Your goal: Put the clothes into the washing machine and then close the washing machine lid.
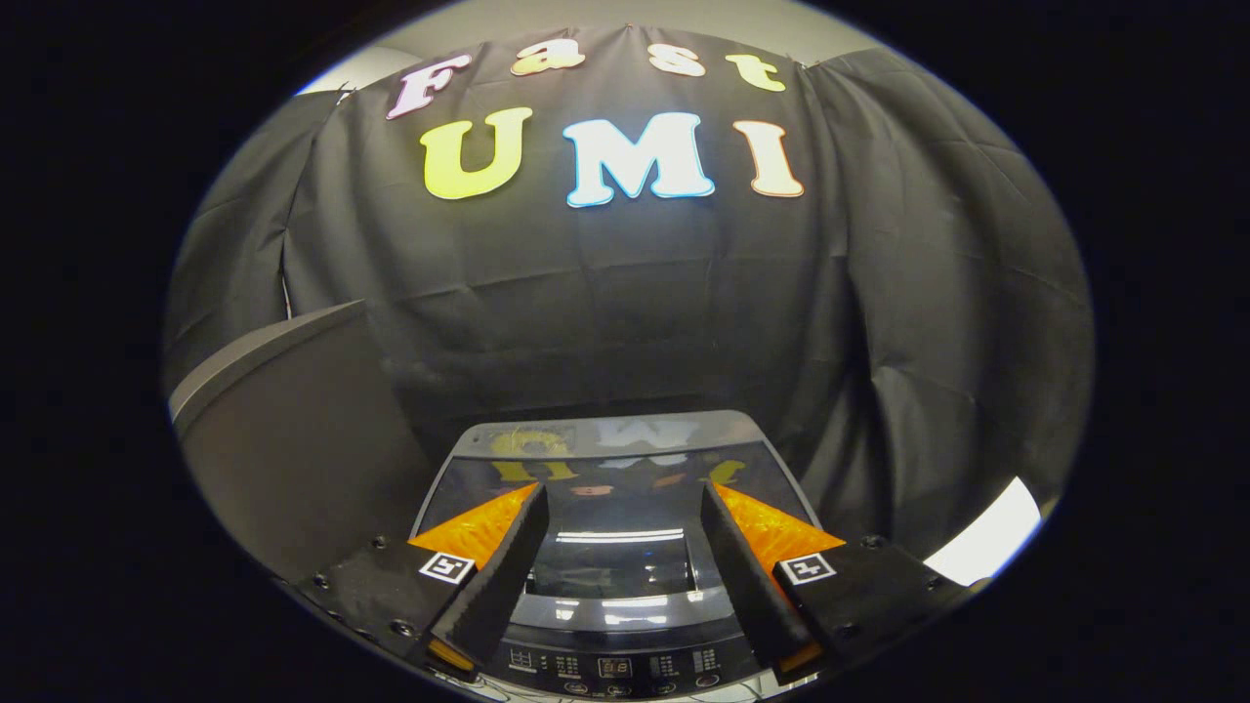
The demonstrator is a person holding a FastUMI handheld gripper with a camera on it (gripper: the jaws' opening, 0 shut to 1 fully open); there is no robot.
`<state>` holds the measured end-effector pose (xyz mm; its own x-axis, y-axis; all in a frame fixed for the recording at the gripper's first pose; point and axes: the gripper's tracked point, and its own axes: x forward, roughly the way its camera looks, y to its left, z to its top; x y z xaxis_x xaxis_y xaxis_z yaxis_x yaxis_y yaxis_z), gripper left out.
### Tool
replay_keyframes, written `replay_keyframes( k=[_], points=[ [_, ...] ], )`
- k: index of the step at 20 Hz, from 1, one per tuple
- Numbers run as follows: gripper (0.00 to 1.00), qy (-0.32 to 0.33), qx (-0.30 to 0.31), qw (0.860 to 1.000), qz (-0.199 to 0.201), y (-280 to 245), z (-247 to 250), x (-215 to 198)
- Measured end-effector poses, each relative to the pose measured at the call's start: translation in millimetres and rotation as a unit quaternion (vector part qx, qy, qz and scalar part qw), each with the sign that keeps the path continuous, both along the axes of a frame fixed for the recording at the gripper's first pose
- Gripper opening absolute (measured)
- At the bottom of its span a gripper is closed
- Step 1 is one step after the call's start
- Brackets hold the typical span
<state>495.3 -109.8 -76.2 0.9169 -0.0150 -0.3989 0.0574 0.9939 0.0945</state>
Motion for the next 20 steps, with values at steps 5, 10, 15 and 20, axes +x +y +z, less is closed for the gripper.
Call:
replay_keyframes(
  k=[5, 10, 15, 20],
  points=[
    [0.97, 0.004, -0.011, 1.0, 0.01, -0.6, 0.3, -0.6],
    [0.97, -0.018, -0.014, 1.0, 0.011, 4.5, 21.7, -9.3],
    [0.98, -0.069, -0.017, 0.997, -0.001, 10.7, 77.9, -50.6],
    [0.97, -0.109, -0.016, 0.994, -0.014, 11.5, 121.2, -88.9]
  ],
)
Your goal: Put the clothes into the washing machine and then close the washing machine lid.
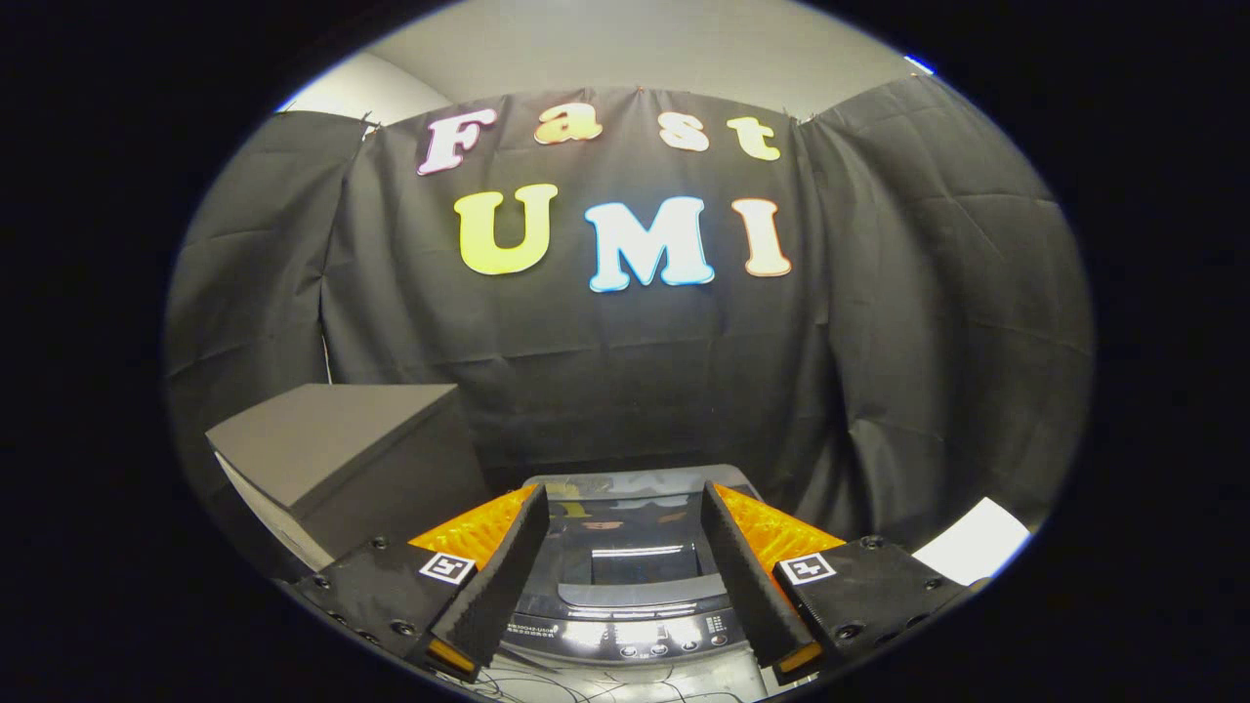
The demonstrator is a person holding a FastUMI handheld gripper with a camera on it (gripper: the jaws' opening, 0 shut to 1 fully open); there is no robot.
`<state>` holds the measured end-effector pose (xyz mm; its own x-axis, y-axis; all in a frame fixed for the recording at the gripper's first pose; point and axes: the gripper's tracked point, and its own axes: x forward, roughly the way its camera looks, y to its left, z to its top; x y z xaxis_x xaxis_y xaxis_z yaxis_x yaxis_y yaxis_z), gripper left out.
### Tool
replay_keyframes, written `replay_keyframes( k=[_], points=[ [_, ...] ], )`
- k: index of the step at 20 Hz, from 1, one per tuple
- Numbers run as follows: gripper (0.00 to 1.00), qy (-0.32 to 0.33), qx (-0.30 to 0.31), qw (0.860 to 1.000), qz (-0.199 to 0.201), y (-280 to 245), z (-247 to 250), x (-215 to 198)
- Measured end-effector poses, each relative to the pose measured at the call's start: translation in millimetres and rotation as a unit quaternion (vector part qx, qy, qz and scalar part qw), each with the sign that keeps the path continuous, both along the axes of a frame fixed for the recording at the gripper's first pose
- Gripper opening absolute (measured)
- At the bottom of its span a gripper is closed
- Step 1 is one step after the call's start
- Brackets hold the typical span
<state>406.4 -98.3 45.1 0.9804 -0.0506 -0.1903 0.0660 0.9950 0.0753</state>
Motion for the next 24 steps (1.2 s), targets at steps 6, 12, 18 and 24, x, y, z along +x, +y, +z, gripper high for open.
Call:
replay_keyframes(
  k=[6, 12, 18, 24],
  points=[
    [0.97, -0.039, 0.009, 0.999, -0.004, -3.7, 43.7, -56.7],
    [0.97, -0.084, 0.004, 0.996, -0.005, -5.9, 83.3, -120.9],
    [0.97, -0.097, -0.016, 0.995, -0.017, -11.9, 98.2, -180.1],
    [0.97, -0.109, -0.034, 0.993, -0.009, -4.9, 104.2, -213.4]
  ],
)
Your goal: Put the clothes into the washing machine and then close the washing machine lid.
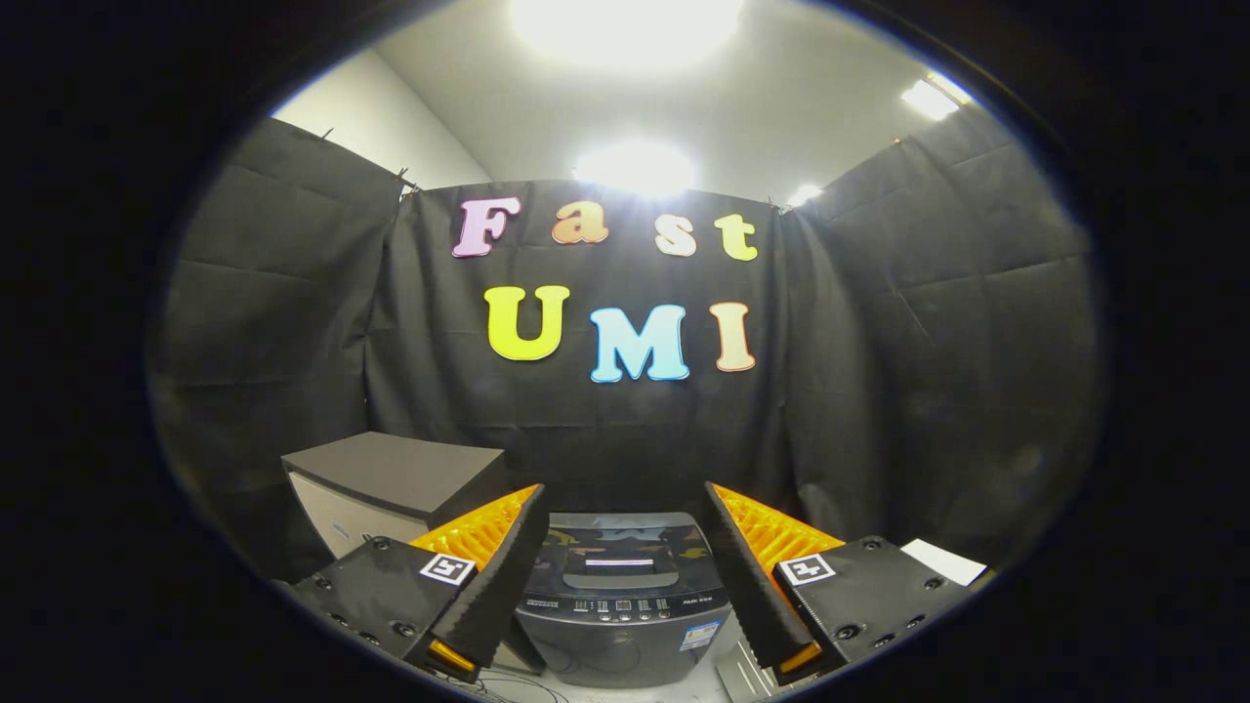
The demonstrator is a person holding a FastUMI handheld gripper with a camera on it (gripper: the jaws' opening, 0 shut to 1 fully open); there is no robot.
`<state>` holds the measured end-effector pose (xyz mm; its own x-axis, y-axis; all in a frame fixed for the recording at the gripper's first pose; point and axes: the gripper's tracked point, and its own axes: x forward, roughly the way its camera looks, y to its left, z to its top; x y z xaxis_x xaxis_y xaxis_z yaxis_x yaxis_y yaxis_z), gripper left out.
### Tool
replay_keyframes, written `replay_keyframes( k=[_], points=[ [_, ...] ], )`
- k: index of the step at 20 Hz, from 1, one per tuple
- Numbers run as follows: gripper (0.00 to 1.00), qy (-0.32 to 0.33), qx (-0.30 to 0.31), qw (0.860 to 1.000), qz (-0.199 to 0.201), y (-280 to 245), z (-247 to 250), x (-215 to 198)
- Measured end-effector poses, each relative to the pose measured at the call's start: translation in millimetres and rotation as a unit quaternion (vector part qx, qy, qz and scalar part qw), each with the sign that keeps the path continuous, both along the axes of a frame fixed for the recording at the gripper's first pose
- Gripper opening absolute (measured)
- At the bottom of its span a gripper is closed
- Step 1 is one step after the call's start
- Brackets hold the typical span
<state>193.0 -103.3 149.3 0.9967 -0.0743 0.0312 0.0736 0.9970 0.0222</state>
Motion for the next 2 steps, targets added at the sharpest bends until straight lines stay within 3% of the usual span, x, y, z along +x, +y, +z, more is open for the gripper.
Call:
replay_keyframes(
  k=[2],
  points=[
    [0.97, -0.003, -0.006, 1.0, 0.002, 3.6, 0.1, -6.7]
  ],
)
